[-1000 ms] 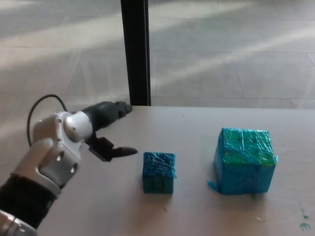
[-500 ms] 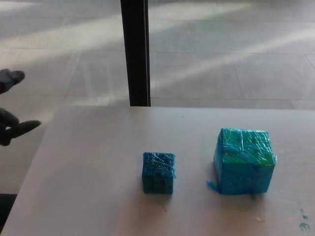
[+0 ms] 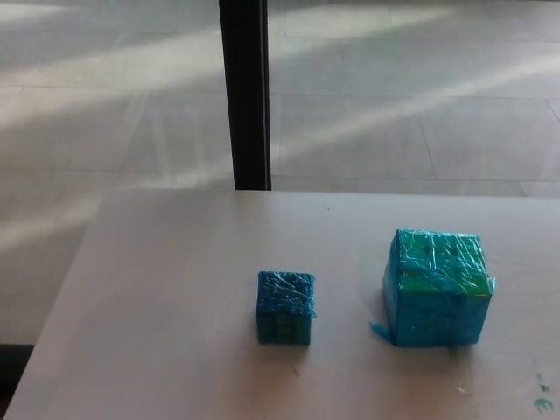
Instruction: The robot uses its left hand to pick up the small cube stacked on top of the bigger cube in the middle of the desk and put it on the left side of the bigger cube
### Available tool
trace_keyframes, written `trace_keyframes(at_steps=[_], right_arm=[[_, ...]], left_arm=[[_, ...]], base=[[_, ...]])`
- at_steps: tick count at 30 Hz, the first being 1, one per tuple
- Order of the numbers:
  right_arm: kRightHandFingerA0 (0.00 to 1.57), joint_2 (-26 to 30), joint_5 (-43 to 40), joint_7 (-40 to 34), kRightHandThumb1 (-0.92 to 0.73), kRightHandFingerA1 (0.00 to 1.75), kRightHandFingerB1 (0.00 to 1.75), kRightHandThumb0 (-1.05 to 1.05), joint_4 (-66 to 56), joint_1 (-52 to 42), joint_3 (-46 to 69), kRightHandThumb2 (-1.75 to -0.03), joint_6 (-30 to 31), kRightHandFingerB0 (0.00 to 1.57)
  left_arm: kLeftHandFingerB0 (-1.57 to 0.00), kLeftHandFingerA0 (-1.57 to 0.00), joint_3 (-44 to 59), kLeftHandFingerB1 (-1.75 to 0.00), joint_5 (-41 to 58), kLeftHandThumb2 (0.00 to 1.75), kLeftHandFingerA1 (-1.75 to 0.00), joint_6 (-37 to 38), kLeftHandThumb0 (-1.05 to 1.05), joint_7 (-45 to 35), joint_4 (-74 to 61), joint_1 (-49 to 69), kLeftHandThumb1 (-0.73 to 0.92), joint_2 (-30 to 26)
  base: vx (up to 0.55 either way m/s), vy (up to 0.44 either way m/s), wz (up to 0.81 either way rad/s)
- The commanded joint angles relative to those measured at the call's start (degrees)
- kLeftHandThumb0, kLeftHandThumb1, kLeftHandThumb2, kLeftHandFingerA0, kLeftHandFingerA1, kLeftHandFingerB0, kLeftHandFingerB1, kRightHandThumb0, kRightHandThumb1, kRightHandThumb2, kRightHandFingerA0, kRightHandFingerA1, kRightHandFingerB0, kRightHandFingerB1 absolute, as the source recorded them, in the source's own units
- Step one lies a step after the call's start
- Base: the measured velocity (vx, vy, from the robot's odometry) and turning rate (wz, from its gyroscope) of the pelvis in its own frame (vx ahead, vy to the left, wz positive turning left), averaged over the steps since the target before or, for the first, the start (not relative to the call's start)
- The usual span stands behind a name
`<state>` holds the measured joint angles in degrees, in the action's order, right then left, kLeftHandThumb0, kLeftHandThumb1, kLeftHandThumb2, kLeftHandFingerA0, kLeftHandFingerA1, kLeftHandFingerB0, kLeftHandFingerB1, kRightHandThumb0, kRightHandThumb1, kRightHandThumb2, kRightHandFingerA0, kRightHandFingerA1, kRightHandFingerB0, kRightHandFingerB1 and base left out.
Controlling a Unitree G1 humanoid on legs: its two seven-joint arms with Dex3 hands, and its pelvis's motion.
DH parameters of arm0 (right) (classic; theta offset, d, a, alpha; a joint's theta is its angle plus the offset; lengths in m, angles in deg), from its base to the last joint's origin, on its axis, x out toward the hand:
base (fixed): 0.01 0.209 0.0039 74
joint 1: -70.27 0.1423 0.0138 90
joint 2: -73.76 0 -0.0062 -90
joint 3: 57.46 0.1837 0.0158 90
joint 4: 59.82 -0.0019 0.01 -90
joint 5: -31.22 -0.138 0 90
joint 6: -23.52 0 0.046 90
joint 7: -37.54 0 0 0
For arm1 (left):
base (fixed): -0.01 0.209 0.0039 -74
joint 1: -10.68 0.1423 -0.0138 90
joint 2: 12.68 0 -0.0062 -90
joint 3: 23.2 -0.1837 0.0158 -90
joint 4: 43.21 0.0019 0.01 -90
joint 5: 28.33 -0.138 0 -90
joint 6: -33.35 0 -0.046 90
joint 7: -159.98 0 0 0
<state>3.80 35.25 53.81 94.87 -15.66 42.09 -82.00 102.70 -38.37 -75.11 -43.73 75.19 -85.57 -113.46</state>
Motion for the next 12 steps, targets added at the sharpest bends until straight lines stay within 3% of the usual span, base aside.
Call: trace_keyframes(at_steps=[1, 2, 3, 7, 8, 9, 10, 11, 12], right_arm=[[0.71, 1.22, -1.00, 0.28, -0.54, 0.97, 0.73, -0.79, 0.54, -0.38, 0.64, -0.63, 0.02, 0.57], [0.71, 1.46, -1.13, 0.36, -0.54, 0.98, 0.73, -0.79, 0.53, -0.43, 0.83, -0.64, -0.26, 0.57], [0.68, 1.49, -1.14, 0.36, -0.55, 0.98, 0.74, -0.80, 0.56, -0.39, 0.85, -0.64, -0.27, 0.56], [0.73, 1.41, -1.51, 0.14, -0.53, 1.01, 0.74, -0.79, 0.50, -0.34, 1.30, -0.66, -0.14, 0.57], [0.71, 1.33, -1.72, 0.44, -0.53, 1.01, 0.75, -0.78, 0.52, -0.20, 1.47, -0.65, 0.36, 0.56], [0.68, 1.28, -1.65, 0.83, -0.53, 0.98, 0.74, -0.78, 1.13, 0.06, 1.41, -0.64, 0.27, 0.56], [0.67, 1.35, -1.60, 1.01, -0.54, 0.99, 0.75, -0.79, 0.84, -0.13, 1.38, -0.65, 0.12, 0.56], [0.66, 1.36, -1.76, 1.38, -0.53, 0.99, 0.75, -0.77, 0.59, -0.20, 1.51, -0.65, 0.39, 0.55], [0.66, 1.36, -1.76, 1.38, -0.53, 0.99, 0.75, -0.77, 0.59, -0.20, 1.51, -0.65, 0.39, 0.55]], left_arm=[[-0.13, -0.07, 11.14, -0.30, 13.96, 0.59, -0.52, 6.09, -0.77, 7.11, 11.45, 2.70, 0.63, 5.79], [0.00, -0.03, 9.81, -0.50, 12.54, 0.98, -0.54, 7.13, -0.39, 7.09, 13.07, 3.39, 0.37, 5.91], [-0.10, -0.23, 9.36, -0.41, 11.32, 0.91, -0.58, 6.99, -0.79, 8.95, 13.31, 3.52, 0.53, 6.00], [-0.10, -0.14, 10.44, -0.39, 11.45, 0.88, -0.52, 6.97, -0.80, 13.40, 16.66, 2.93, 0.51, 6.29], [-0.15, -0.15, 9.86, -0.27, 11.18, 0.61, -0.47, 8.11, -0.80, 13.00, 18.16, 3.17, 0.66, 5.95], [0.00, -0.03, 8.85, -0.49, 10.68, 0.96, -0.54, 8.60, -0.39, 12.48, 19.55, 3.60, 0.32, 5.73], [0.00, -0.03, 7.98, -0.49, 10.38, 0.95, -0.54, 8.89, -0.39, 12.41, 20.15, 3.77, 0.32, 5.60], [-0.16, -0.14, 6.93, -0.30, 10.18, 0.61, -0.52, 8.62, -0.80, 12.66, 20.71, 3.82, 0.66, 5.34], [-0.16, -0.14, 6.93, -0.30, 10.18, 0.61, -0.52, 8.62, -0.80, 12.66, 20.71, 3.82, 0.66, 5.34]], base=[[0.00, 0.000, 0.00], [0.00, 0.000, 0.00], [0.00, 0.000, 0.00], [0.00, 0.000, 0.00], [0.00, 0.000, 0.00], [0.00, 0.000, 0.00], [0.00, 0.000, 0.00], [0.00, 0.000, 0.00], [0.00, 0.000, 0.00]])
